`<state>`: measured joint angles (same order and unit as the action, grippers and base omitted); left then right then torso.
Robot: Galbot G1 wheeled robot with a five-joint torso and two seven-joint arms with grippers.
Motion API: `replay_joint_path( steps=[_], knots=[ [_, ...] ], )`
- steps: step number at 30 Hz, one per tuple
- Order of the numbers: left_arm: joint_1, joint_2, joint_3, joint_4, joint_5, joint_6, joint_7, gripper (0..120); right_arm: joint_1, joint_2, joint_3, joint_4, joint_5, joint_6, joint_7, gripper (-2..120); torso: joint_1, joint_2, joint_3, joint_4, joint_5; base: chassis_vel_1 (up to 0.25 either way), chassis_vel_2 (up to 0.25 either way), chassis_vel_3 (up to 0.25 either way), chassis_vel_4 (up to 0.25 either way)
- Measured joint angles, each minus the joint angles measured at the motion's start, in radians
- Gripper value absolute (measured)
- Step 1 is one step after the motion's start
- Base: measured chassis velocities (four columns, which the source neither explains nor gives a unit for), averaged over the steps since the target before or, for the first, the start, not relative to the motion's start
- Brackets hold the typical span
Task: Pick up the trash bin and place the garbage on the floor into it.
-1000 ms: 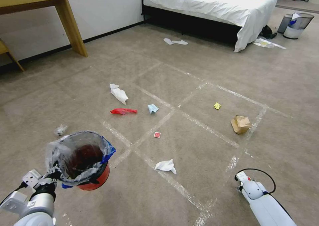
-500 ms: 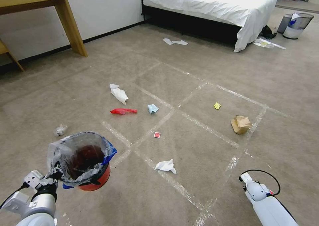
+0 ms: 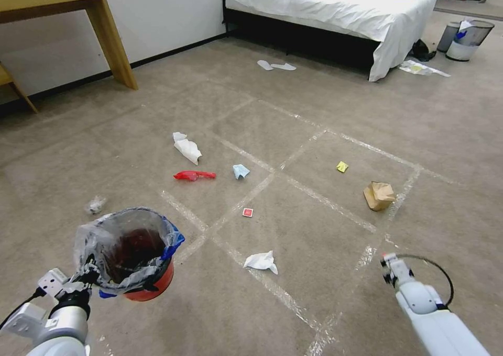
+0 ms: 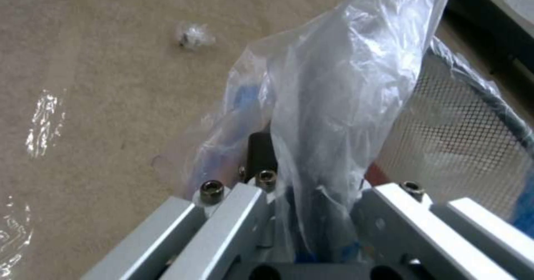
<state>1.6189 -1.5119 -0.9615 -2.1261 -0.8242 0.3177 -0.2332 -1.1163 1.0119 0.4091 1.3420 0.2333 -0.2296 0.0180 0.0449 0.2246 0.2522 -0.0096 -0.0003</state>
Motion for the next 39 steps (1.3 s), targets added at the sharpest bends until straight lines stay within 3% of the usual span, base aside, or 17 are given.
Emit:
replay_joint_path(
  steps=[1, 4, 6, 9, 11, 18, 20, 26, 39],
  knots=[
    [-0.001, 0.001, 0.004, -0.012, -0.003, 0.006, -0.003, 4, -0.005, -0.012, -0.028, 0.164, 0.131, 0.052, -0.009, 0, 0.000, 0.000, 0.000, 0.0004, 0.0006, 0.000, 0.000, 0.000, 0.000],
    [-0.003, 0.002, 0.006, -0.021, -0.007, 0.010, -0.008, 4, 0.009, -0.021, -0.066, 0.281, 0.221, 0.080, -0.010, 0, 0.000, 0.000, 0.000, 0.0006, -0.0006, 0.000, 0.000, 0.000, 0.000],
    [-0.006, 0.006, 0.012, -0.045, -0.028, 0.024, -0.021, 4, 0.076, -0.029, -0.171, 0.464, 0.352, 0.115, -0.001, 0, 0.000, 0.000, 0.000, 0.0013, 0.0002, 0.000, 0.000, 0.000, 0.000],
    [-0.011, 0.012, 0.013, -0.061, -0.048, 0.037, -0.032, 4, 0.129, -0.029, -0.238, 0.536, 0.420, 0.131, 0.004, 0, 0.000, 0.000, 0.000, 0.0007, -0.0008, 0.000, 0.000, 0.000, 0.000],
    [-0.022, 0.029, 0.014, -0.071, -0.063, 0.050, -0.038, 4, 0.224, -0.013, -0.367, 0.611, 0.513, 0.155, 0.014, 0, 0.000, 0.000, 0.000, 0.0002, 0.0002, 0.000, 0.000, 0.000, 0.000],
    [-0.035, 0.070, 0.026, -0.082, -0.102, 0.086, -0.046, 4, 0.389, 0.044, -0.552, 0.644, 0.621, 0.223, 0.017, 0, 0.000, 0.000, 0.000, 0.0005, -0.0003, 0.000, 0.000, 0.000, 0.000],
    [-0.045, 0.092, 0.033, -0.074, -0.107, 0.102, -0.044, 4, 0.455, 0.100, -0.628, 0.643, 0.684, 0.259, 0.016, 0, 0.000, 0.000, 0.000, 0.0005, 0.0001, 0.000, 0.000, 0.000, 0.000],
    [-0.058, 0.116, 0.040, -0.053, -0.118, 0.111, -0.044, 4, 0.546, 0.172, -0.751, 0.638, 0.791, 0.248, 0.014, 0, 0.000, 0.000, 0.000, 0.0005, -0.0002, 0.000, 0.000, 0.000, 0.000],
    [-0.065, 0.134, 0.029, -0.053, -0.139, 0.113, -0.050, 4, 0.688, 0.192, -1.006, 0.530, 0.738, 0.207, 0.021, 0, 0.000, 0.000, 0.000, 0.0003, 0.0003, 0.000, 0.000, 0.000, 0.000]
  ],
)
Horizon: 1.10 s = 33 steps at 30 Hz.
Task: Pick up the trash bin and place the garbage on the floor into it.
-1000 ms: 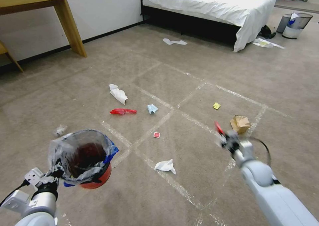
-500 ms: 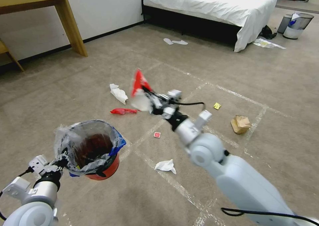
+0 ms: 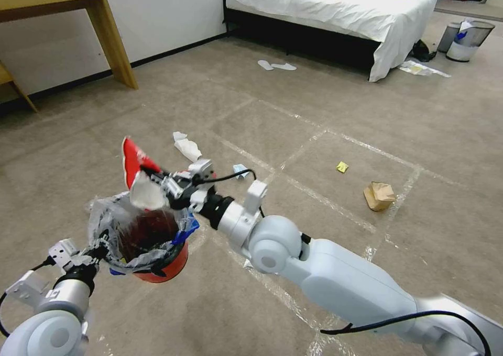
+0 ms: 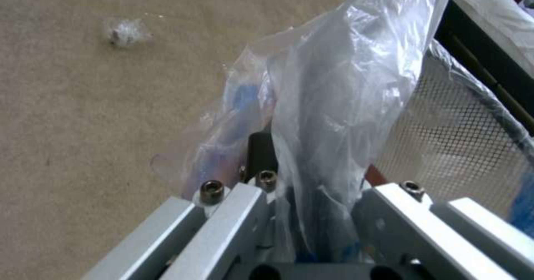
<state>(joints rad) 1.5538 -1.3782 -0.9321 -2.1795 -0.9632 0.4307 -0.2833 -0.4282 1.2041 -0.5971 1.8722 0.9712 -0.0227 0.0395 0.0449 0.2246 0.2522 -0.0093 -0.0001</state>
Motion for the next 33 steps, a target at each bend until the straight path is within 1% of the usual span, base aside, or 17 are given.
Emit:
replay_joint_path(
  steps=[8, 10, 13, 28, 30, 31, 33],
  knots=[
    [0.007, -0.007, -0.004, -0.006, 0.000, -0.003, 0.000, 4, 0.022, 0.041, -0.057, -0.081, -0.077, 0.022, -0.001, 0, 0.000, 0.000, 0.000, 0.0002, -0.0001, 0.000, 0.000, 0.000, 0.000],
    [0.010, -0.010, -0.005, -0.011, 0.000, -0.004, 0.000, 4, 0.028, 0.054, -0.073, -0.131, -0.134, 0.037, -0.007, 0, 0.000, 0.000, 0.000, 0.0001, -0.0001, 0.000, 0.000, 0.000, 0.000],
    [0.011, -0.012, -0.005, -0.014, 0.001, -0.004, 0.000, 4, 0.034, 0.061, -0.086, -0.160, -0.164, 0.042, -0.013, 0, 0.000, 0.000, 0.000, 0.0001, -0.0001, 0.000, 0.000, 0.000, 0.000],
    [0.010, -0.020, -0.010, -0.015, 0.001, -0.008, -0.001, 4, 0.038, 0.058, -0.137, -0.204, -0.259, 0.048, -0.019, 1, 0.000, 0.000, 0.000, 0.0001, 0.0000, 0.000, 0.000, 0.000, 0.000],
    [0.011, -0.022, -0.011, -0.014, 0.001, -0.009, -0.001, 4, 0.034, 0.057, -0.143, -0.213, -0.274, 0.054, -0.019, 11, 0.000, 0.000, 0.000, 0.0001, 0.0000, 0.000, 0.000, 0.000, 0.000],
    [0.011, -0.022, -0.011, -0.014, 0.001, -0.009, -0.001, 4, 0.034, 0.057, -0.143, -0.213, -0.274, 0.054, -0.019, 11, 0.000, 0.000, 0.000, 0.0001, 0.0000, 0.000, 0.000, 0.000, 0.000],
    [0.011, -0.023, -0.012, -0.013, 0.001, -0.010, -0.001, 4, 0.027, 0.058, -0.148, -0.215, -0.280, 0.058, -0.019, 22, 0.000, 0.000, 0.000, 0.0001, 0.0000, 0.000, 0.000, 0.000, 0.000]
  ],
)
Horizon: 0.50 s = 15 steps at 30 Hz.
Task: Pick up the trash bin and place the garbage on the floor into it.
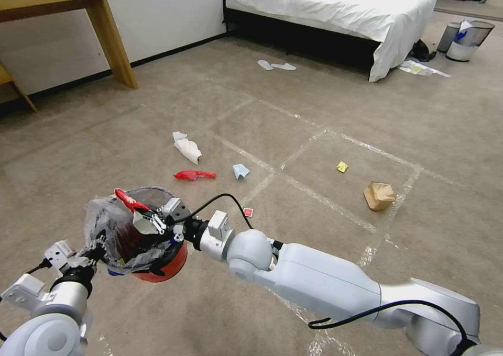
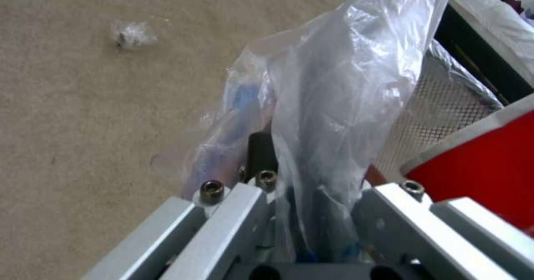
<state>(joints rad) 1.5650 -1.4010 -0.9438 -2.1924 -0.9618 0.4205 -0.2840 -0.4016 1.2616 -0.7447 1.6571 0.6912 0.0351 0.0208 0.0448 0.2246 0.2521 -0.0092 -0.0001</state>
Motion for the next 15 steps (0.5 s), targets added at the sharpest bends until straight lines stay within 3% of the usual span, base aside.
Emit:
replay_joint_path(
  steps=[8, 10, 12, 13, 15],
  knots=[
    [0.001, 0.001, -0.002, 0.003, 0.000, -0.001, 0.000, 4, -0.006, -0.009, 0.000, 0.000, -0.012, 0.005, -0.001, 50, 0.000, 0.000, 0.000, 0.0000, 0.0000, 0.000, 0.000, 0.000, 0.000],
    [0.001, 0.001, -0.002, 0.003, 0.000, -0.001, 0.000, 4, -0.006, -0.009, 0.001, 0.000, -0.012, 0.005, -0.001, 50, 0.000, 0.000, 0.000, 0.0000, 0.0000, 0.000, 0.000, 0.000, 0.000],
    [0.001, -0.002, -0.002, 0.005, 0.002, -0.002, 0.000, 4, -0.006, -0.014, 0.004, 0.003, -0.013, 0.006, -0.002, 65, 0.000, 0.000, 0.000, 0.0000, 0.0000, 0.000, 0.000, 0.000, 0.000],
    [0.001, -0.002, -0.002, 0.005, 0.002, -0.002, 0.000, 4, -0.006, -0.014, 0.004, 0.003, -0.013, 0.006, -0.002, 65, 0.000, 0.000, 0.000, 0.0000, 0.0000, 0.000, 0.000, 0.000, 0.000],
    [0.001, -0.005, 0.000, 0.006, 0.003, -0.002, 0.001, 4, -0.010, -0.016, 0.006, 0.003, -0.015, 0.008, -0.003, 76, 0.000, 0.000, 0.000, 0.0000, 0.0000, 0.000, 0.000, 0.000, 0.000]
  ],
)
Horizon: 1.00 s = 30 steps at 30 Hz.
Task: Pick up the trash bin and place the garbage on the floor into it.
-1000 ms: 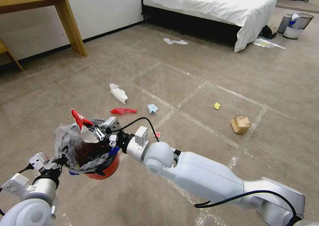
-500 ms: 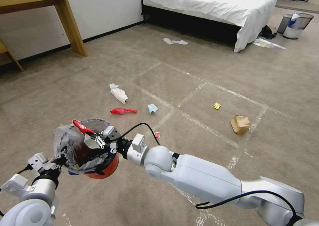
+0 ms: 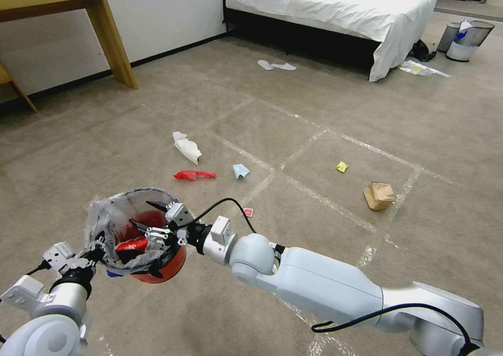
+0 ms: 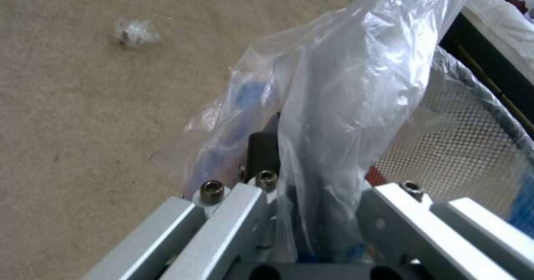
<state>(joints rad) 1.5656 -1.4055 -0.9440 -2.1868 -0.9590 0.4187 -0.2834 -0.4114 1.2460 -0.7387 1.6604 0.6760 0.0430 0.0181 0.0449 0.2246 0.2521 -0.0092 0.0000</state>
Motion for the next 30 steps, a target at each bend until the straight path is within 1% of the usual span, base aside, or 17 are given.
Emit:
replay_joint_path(
  steps=[1, 2, 3, 4, 6, 10, 15, 17, 18, 19, 21, 23, 25, 26, 28, 29, 30],
  knots=[
    [0.000, 0.000, 0.000, 0.000, 0.000, 0.000, 0.000, 4, 0.000, 0.000, 0.000, 0.000, 0.000, 0.000, 0.000, 76, 0.000, 0.000, 0.000, 0.0000, 0.0000, 0.000, 0.000, 0.000, 0.000],
    [0.000, -0.001, 0.000, 0.001, 0.002, -0.001, 0.000, 4, -0.005, 0.001, 0.005, 0.002, -0.001, 0.004, 0.000, 82, 0.000, 0.000, 0.000, 0.0000, 0.0000, 0.000, 0.000, 0.000, 0.000],
    [0.000, -0.001, 0.000, 0.002, 0.002, -0.001, 0.001, 4, -0.012, 0.006, 0.016, 0.006, 0.000, 0.008, 0.001, 90, 0.000, 0.000, 0.000, 0.0000, 0.0000, 0.000, 0.000, 0.000, 0.000],
    [0.000, -0.001, 0.000, 0.002, 0.002, -0.001, 0.001, 4, -0.012, 0.006, 0.016, 0.006, 0.000, 0.008, 0.001, 90, 0.000, 0.000, 0.000, 0.0000, 0.0000, 0.000, 0.000, 0.000, 0.000],
    [0.002, -0.001, -0.001, 0.002, 0.002, -0.002, 0.002, 4, -0.024, 0.019, 0.041, 0.014, 0.008, 0.018, 0.007, 98, 0.000, 0.000, 0.000, 0.0000, 0.0000, 0.000, 0.000, 0.000, 0.000],
    [0.003, -0.002, -0.003, 0.002, 0.003, -0.002, 0.002, 4, -0.034, 0.030, 0.071, 0.030, 0.025, 0.026, 0.013, 99, 0.000, 0.000, 0.000, 0.0000, -0.0001, 0.000, 0.000, 0.000, 0.000],
    [0.006, -0.001, -0.011, 0.002, 0.004, -0.004, 0.003, 4, -0.078, 0.041, 0.206, 0.098, 0.101, 0.063, 0.008, 100, 0.000, 0.000, 0.000, 0.0001, -0.0001, 0.000, 0.000, 0.000, 0.000],
    [0.007, -0.001, -0.012, 0.002, 0.005, -0.005, 0.004, 4, -0.085, 0.040, 0.226, 0.107, 0.111, 0.069, 0.005, 100, 0.000, 0.000, 0.000, 0.0001, -0.0001, 0.000, 0.000, 0.000, 0.000],
    [0.008, -0.001, -0.014, 0.002, 0.008, -0.010, 0.005, 4, -0.113, 0.029, 0.295, 0.134, 0.135, 0.084, -0.007, 100, 0.000, 0.000, 0.000, 0.0001, 0.0000, 0.000, 0.000, 0.000, 0.000],
    [0.008, -0.001, -0.014, 0.002, 0.008, -0.010, 0.005, 4, -0.113, 0.029, 0.295, 0.134, 0.135, 0.084, -0.007, 100, 0.000, 0.000, 0.000, 0.0001, 0.0000, 0.000, 0.000, 0.000, 0.000],
    [0.009, -0.004, -0.015, 0.003, 0.011, -0.014, 0.006, 4, -0.158, 0.012, 0.376, 0.162, 0.149, 0.100, -0.027, 100, 0.000, 0.000, 0.000, -0.0001, 0.0000, 0.000, 0.000, 0.000, 0.000],
    [0.009, -0.005, -0.016, 0.003, 0.011, -0.014, 0.006, 4, -0.171, 0.006, 0.403, 0.170, 0.152, 0.106, -0.032, 100, 0.000, 0.000, 0.000, 0.0000, 0.0001, 0.000, 0.000, 0.000, 0.000],
    [0.008, -0.007, -0.019, 0.002, 0.013, -0.017, 0.007, 4, -0.227, -0.019, 0.496, 0.200, 0.155, 0.119, -0.052, 100, 0.000, 0.000, 0.000, 0.0000, 0.0001, 0.000, 0.000, 0.000, 0.000],
    [0.008, -0.007, -0.019, 0.002, 0.013, -0.017, 0.007, 4, -0.227, -0.019, 0.496, 0.200, 0.155, 0.119, -0.052, 100, 0.000, 0.000, 0.000, 0.0000, 0.0001, 0.000, 0.000, 0.000, 0.000],
    [0.010, -0.007, -0.020, 0.002, 0.013, -0.018, 0.007, 4, -0.263, -0.039, 0.561, 0.221, 0.158, 0.128, -0.059, 100, 0.000, 0.000, 0.000, 0.0000, 0.0002, 0.000, 0.000, 0.000, 0.000],
    [0.010, -0.007, -0.020, 0.002, 0.013, -0.018, 0.007, 4, -0.263, -0.039, 0.561, 0.221, 0.158, 0.128, -0.059, 100, 0.000, 0.000, 0.000, 0.0000, 0.0002, 0.000, 0.000, 0.000, 0.000],
    [0.011, -0.008, -0.021, 0.001, 0.013, -0.019, 0.007, 4, -0.290, -0.050, 0.610, 0.232, 0.157, 0.139, -0.070, 100, 0.000, 0.000, 0.000, 0.0000, 0.0001, 0.000, 0.000, 0.000, 0.000]
  ],
)
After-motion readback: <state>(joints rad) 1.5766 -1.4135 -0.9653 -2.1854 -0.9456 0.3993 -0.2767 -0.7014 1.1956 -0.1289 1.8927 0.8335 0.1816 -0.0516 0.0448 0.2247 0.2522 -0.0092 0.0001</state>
